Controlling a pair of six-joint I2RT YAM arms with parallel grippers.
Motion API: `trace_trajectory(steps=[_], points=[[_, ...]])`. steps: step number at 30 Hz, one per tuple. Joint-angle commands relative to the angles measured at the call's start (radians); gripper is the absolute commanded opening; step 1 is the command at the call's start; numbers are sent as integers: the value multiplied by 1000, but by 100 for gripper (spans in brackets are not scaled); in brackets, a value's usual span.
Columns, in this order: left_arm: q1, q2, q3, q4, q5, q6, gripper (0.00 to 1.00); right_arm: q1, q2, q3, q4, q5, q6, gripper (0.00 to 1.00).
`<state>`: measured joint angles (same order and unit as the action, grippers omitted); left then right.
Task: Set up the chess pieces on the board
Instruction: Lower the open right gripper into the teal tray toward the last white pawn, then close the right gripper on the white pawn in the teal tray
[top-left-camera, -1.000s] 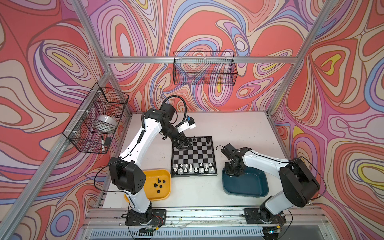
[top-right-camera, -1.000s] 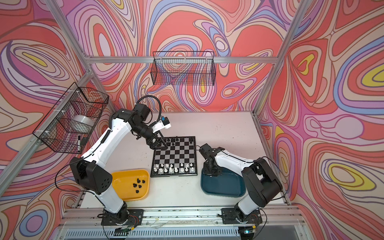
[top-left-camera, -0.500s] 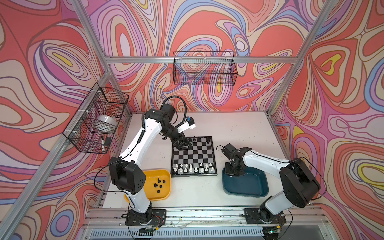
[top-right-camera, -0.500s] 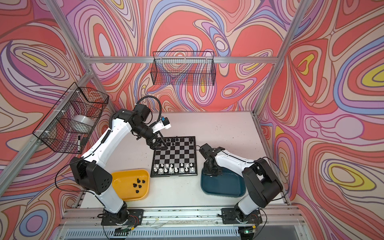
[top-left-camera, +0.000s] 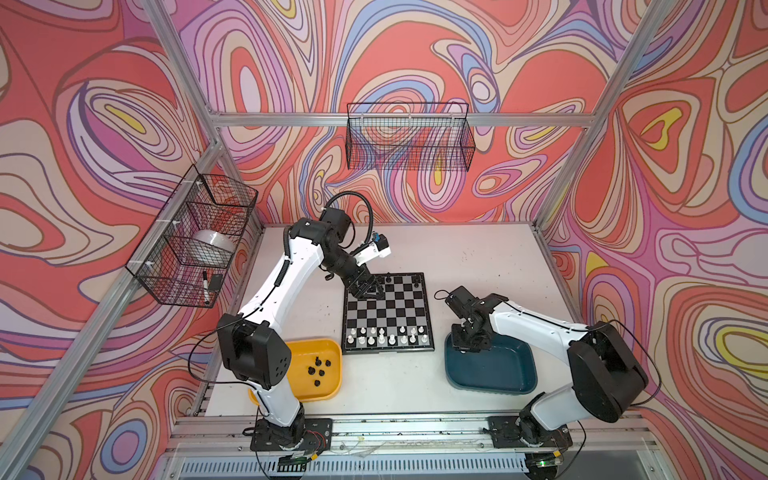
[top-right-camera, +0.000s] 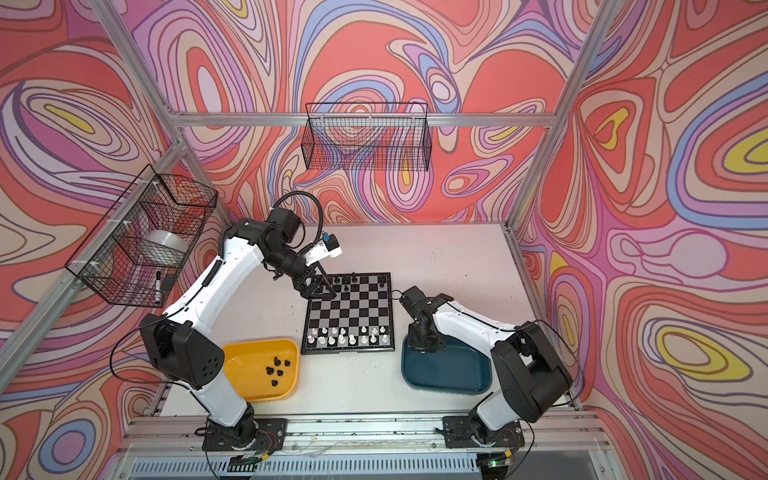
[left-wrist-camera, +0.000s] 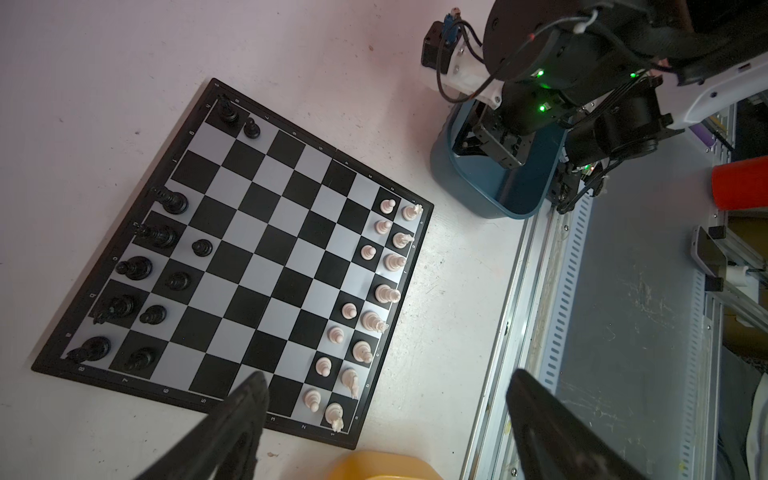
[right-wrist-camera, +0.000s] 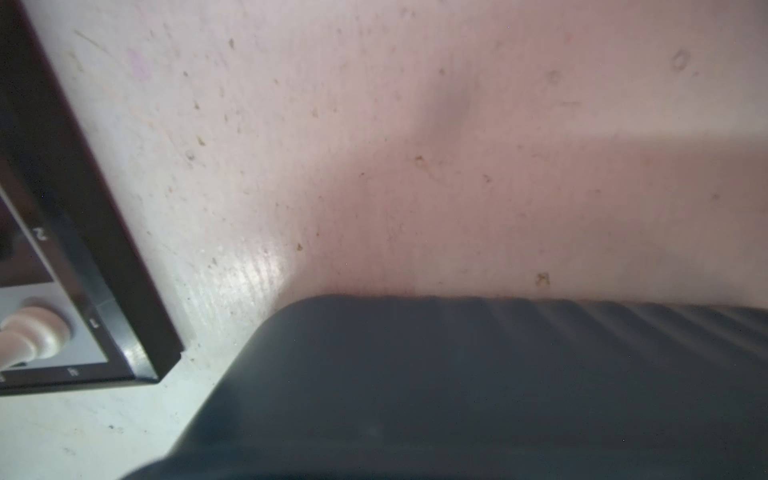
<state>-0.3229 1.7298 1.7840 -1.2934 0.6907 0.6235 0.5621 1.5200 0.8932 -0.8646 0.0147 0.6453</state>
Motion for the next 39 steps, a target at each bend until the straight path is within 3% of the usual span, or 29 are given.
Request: trace_trajectory(steps=[1, 19, 30, 39], points=[[-2, -19, 3, -3, 1, -1, 91, 3, -14, 5, -7, 5, 7, 10], [1, 22, 33, 30, -80, -56, 91, 4, -81, 29, -92, 8, 13, 10], [5, 10, 30, 29, -65, -45, 91, 9, -85, 98, -156, 13, -10, 10], [114, 38, 96, -38, 122, -47, 91, 36, -57, 213, -221, 11, -29, 10]])
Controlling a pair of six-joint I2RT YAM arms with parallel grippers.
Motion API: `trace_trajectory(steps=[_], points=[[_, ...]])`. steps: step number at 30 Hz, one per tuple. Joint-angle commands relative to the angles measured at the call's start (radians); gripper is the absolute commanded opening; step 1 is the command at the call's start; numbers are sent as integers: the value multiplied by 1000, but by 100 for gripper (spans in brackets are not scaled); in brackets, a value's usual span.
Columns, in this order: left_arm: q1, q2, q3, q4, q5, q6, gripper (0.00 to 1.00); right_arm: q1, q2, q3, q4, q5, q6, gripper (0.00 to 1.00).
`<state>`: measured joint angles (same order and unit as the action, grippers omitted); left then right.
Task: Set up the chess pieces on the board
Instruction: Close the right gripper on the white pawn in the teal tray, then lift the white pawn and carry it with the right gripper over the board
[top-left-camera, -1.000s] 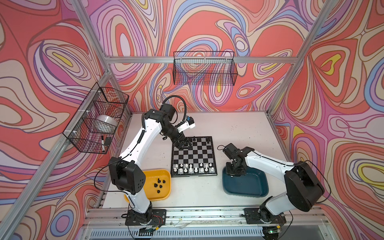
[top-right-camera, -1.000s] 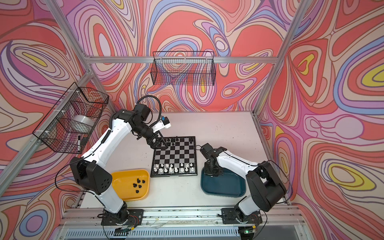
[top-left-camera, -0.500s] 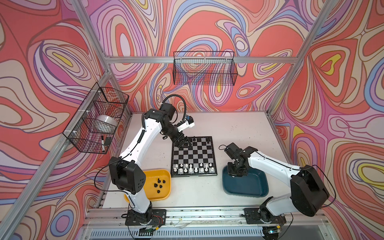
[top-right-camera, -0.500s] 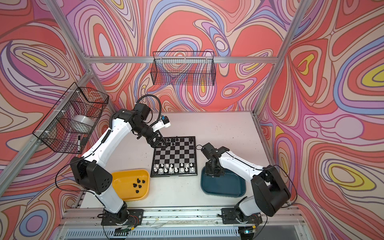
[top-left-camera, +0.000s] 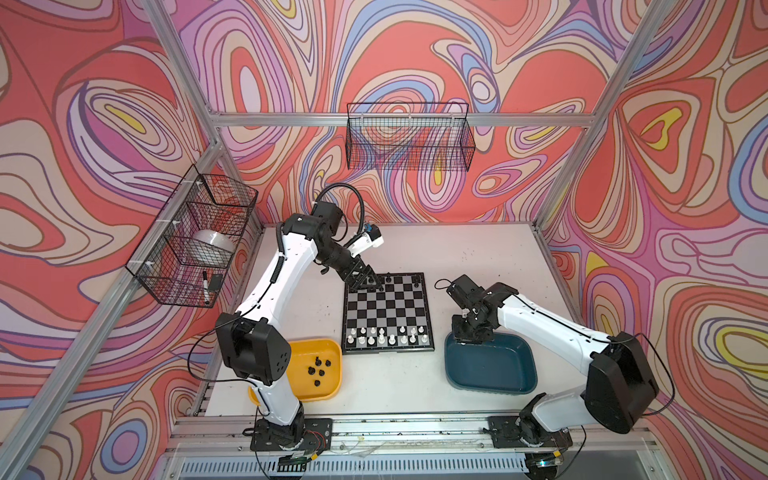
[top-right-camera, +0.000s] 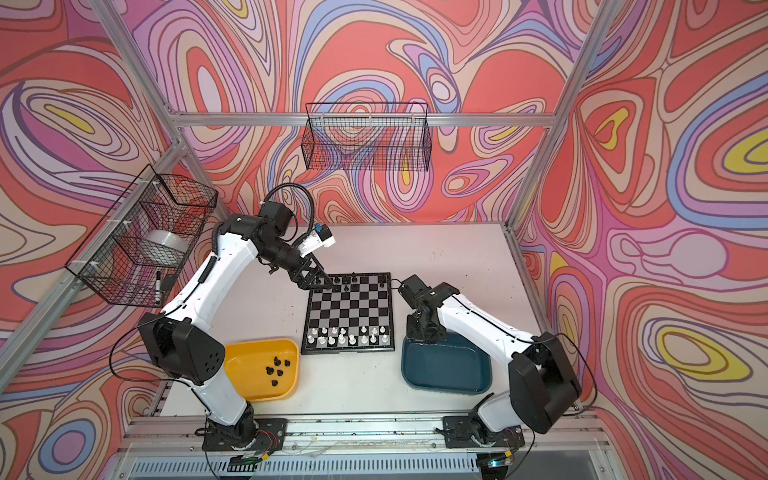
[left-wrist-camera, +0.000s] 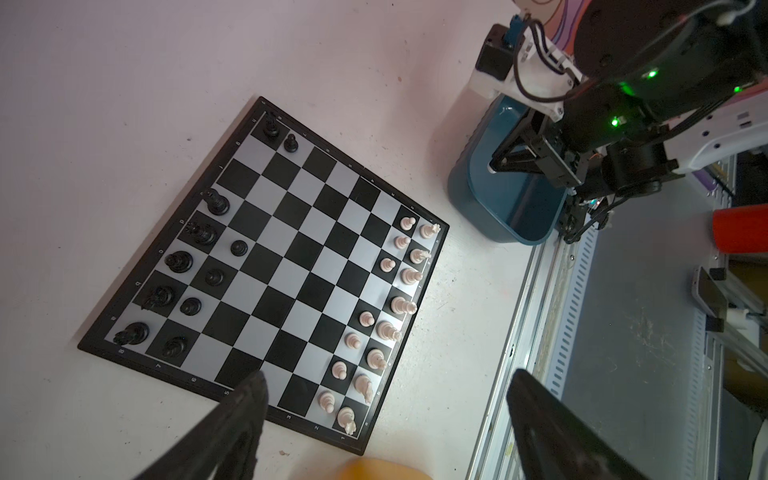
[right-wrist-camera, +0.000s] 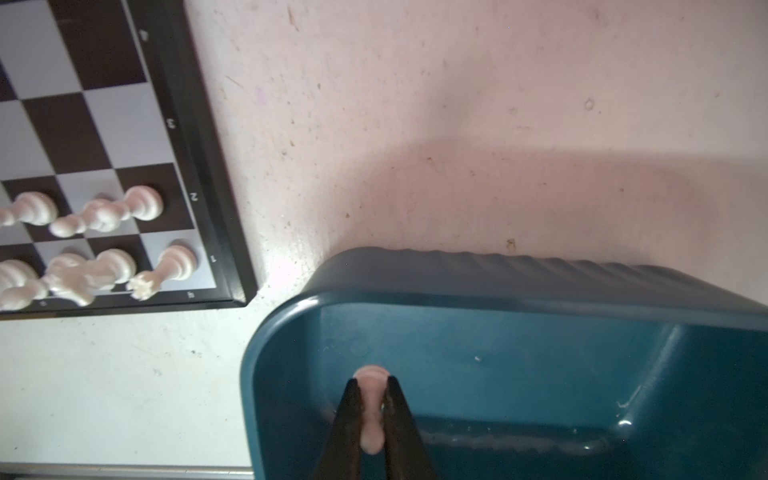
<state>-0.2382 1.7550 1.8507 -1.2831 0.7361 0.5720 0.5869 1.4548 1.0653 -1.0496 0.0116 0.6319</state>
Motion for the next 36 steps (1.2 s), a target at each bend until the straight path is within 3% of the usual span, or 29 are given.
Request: trace_trajectory(steps=[1, 18, 36], points=[[35, 8, 27, -43, 77, 5, 91, 15, 14, 56, -43, 16, -20, 10], [89, -88, -75, -54, 11, 90, 91, 56, 177, 292, -67, -9, -87, 10], [257, -206, -228, -70, 47, 157, 91, 142, 509, 614, -49, -70, -145, 10]])
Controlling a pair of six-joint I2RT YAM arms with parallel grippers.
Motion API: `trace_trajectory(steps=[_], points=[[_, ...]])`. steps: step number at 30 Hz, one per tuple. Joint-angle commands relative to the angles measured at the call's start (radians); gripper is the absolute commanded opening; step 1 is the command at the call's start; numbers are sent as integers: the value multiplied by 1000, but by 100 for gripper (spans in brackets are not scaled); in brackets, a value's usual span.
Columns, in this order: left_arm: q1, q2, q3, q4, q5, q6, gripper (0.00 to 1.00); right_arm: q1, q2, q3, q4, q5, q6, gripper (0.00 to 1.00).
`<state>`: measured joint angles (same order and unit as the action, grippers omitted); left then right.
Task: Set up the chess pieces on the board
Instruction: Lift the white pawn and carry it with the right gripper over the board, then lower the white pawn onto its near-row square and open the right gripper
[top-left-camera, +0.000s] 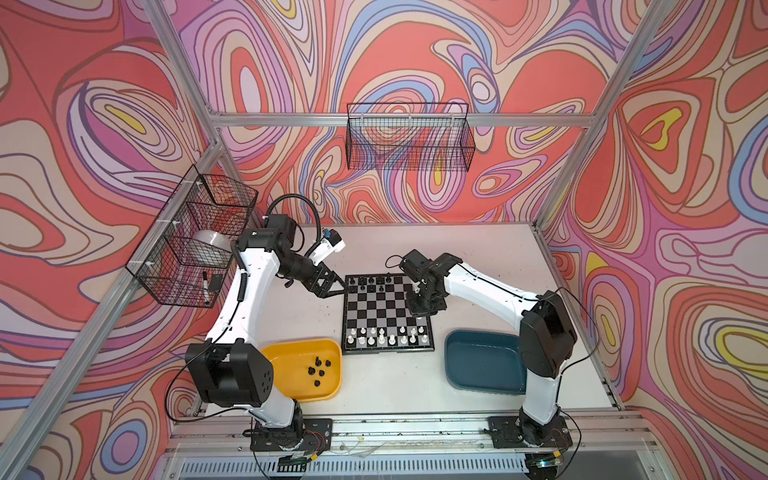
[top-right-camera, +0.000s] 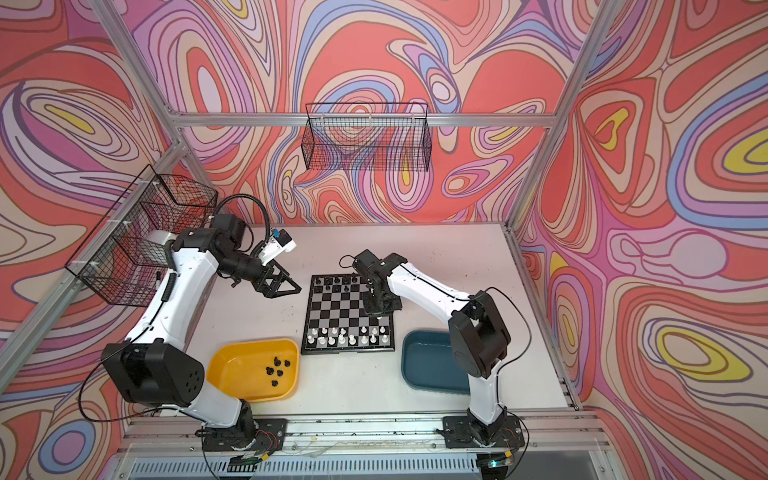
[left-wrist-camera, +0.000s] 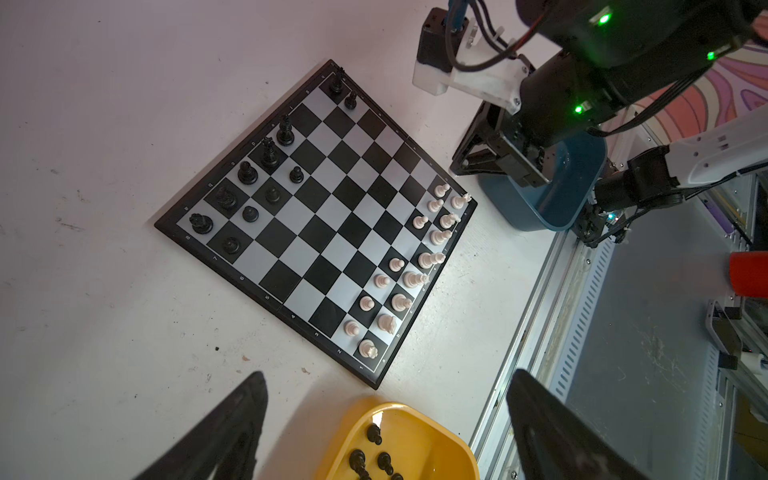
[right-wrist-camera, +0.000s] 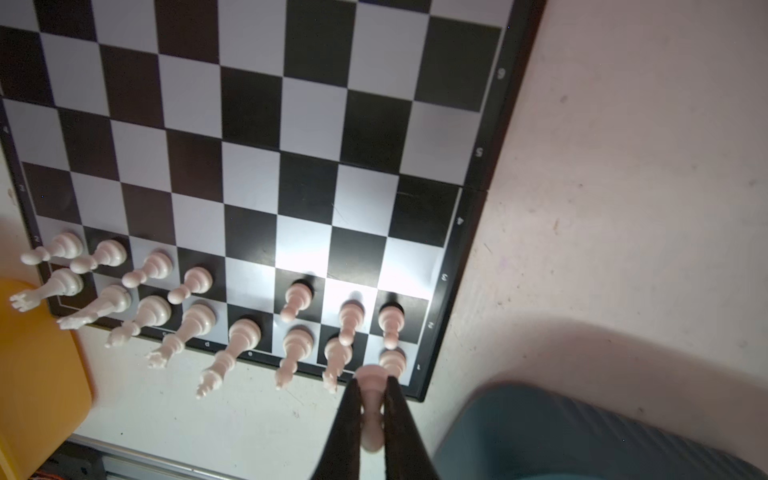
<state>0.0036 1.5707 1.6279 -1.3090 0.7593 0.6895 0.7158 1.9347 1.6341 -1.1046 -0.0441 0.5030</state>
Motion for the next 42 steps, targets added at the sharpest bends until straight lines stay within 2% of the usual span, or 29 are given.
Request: trace_trajectory(steps=[1, 7, 18, 42], points=[[22, -20, -3, -46, 30, 39, 91, 18, 44, 61, 7, -20, -17, 10], [45, -18, -2, -36, 66, 39, 91, 44, 123, 146, 7, -41, -24, 10], [73, -9, 20, -34, 104, 37, 91, 70, 184, 172, 55, -60, -11, 10], [76, -13, 15, -36, 93, 39, 90, 126, 256, 210, 37, -46, -15, 10]])
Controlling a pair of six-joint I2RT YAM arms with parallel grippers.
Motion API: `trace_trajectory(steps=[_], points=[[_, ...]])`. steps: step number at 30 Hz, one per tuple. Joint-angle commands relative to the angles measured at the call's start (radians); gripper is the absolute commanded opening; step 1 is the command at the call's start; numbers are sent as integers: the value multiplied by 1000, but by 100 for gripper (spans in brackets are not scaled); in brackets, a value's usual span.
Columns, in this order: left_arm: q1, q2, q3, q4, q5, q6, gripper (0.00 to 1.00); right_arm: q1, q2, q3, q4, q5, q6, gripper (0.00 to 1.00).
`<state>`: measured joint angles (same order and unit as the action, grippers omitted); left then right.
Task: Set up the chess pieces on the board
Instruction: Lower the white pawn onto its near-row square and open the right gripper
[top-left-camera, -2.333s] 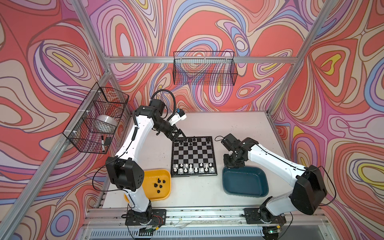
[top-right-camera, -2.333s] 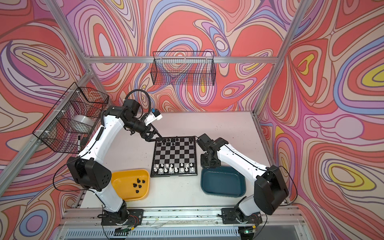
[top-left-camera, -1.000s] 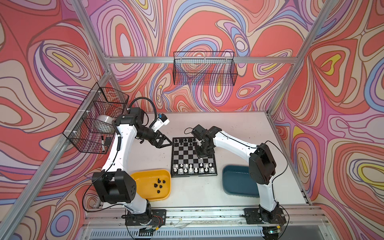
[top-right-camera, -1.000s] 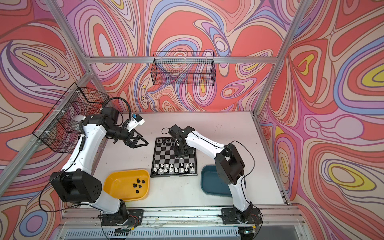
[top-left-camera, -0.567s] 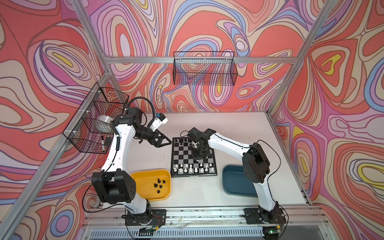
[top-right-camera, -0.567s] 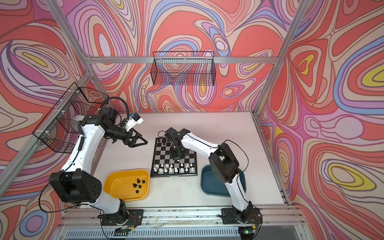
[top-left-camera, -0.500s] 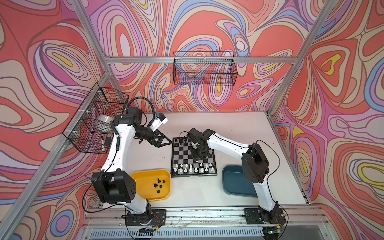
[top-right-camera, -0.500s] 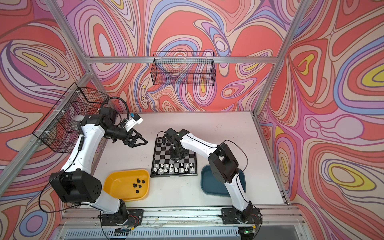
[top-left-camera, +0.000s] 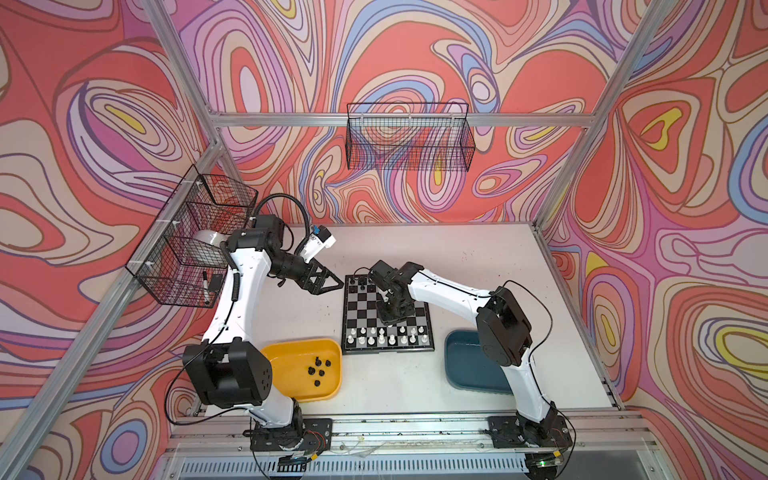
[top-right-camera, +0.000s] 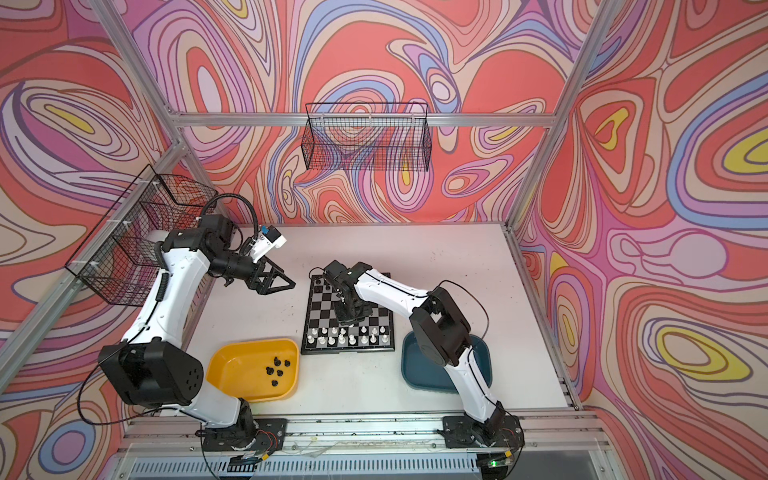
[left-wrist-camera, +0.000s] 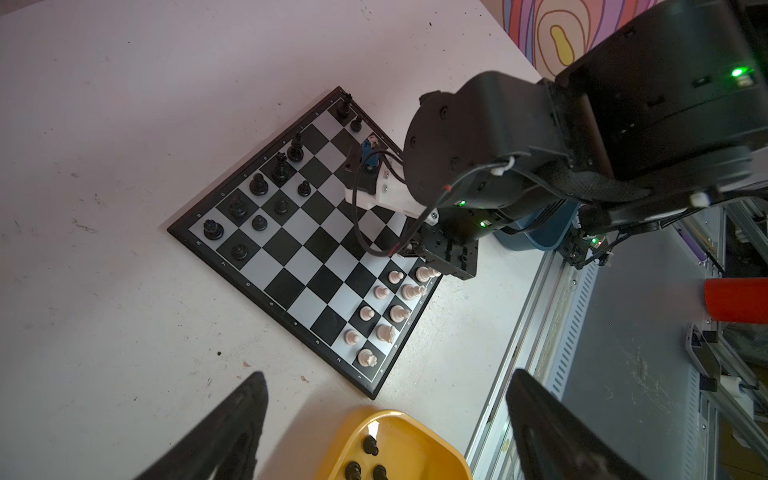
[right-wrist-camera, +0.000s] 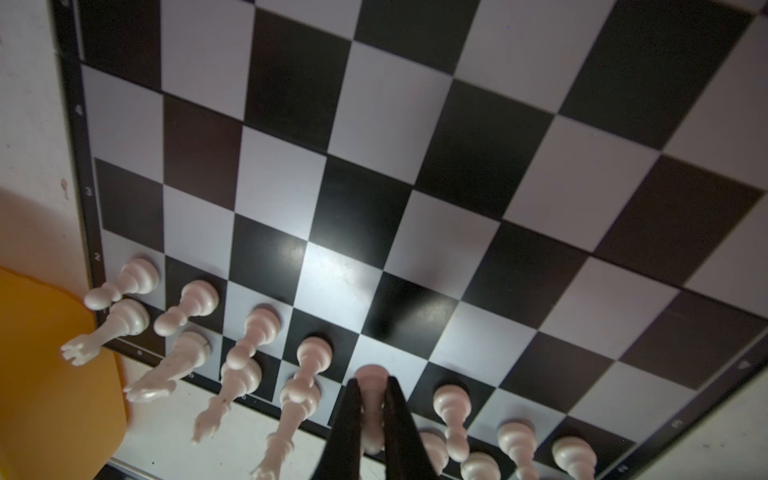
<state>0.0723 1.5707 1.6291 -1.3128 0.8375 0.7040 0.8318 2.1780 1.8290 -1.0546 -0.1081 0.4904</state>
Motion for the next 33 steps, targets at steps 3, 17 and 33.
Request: trace_trajectory(steps=[3, 17, 33], points=[[7, -12, 12, -31, 16, 25, 90, 15, 12, 13, -22, 29, -3, 10], [7, -4, 17, -25, 14, 25, 90, 26, 5, -23, -23, 47, 4, 10], [9, 6, 56, -35, -16, 57, 90, 29, 12, -30, -11, 40, 5, 10]])
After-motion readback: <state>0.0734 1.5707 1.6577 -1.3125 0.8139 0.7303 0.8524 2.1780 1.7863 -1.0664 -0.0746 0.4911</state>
